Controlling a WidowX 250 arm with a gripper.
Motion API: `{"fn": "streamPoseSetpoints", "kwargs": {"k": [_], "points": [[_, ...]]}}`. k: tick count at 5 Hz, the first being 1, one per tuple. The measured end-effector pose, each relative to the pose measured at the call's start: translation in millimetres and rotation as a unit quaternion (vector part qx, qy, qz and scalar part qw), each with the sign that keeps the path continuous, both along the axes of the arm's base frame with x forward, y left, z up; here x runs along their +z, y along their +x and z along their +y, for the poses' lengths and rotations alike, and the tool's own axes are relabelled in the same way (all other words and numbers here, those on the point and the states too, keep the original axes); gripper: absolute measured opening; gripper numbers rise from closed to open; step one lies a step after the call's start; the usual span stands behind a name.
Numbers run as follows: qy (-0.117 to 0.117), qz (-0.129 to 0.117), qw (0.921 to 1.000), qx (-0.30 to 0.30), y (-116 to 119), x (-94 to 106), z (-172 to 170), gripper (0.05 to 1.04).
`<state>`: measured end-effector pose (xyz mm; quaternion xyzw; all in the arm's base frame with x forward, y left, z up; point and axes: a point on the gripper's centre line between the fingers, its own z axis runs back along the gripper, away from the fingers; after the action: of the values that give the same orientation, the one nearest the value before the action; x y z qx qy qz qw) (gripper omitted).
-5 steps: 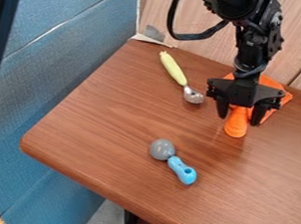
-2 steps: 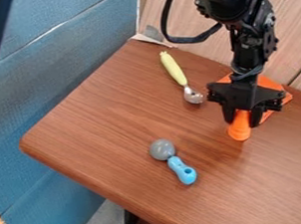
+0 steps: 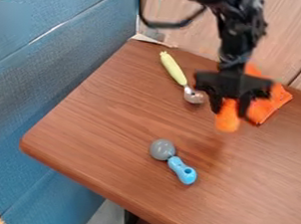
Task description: Take the orange object and put it on the left side of the table
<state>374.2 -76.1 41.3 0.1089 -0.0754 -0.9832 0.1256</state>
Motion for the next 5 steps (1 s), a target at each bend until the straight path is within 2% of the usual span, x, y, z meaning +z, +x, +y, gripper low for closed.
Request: {"fn": "streamPoseSetpoints", "kwargs": {"k": [1,2,3,4,5], "points": [[0.007,-0.011,0.9985,0.053,-14,13.6,37,0.478],[0.012,-0.009,0.9952,0.097,-32,12.4,75,0.478],[0.016,0.016,0.9864,0.163,-63,-6.3,119,0.478],[0.027,0.031,0.9726,0.229,-95,-14.6,152,0.478],[0.029,0.043,0.9653,0.256,-109,-23.0,162,0.478]]}}
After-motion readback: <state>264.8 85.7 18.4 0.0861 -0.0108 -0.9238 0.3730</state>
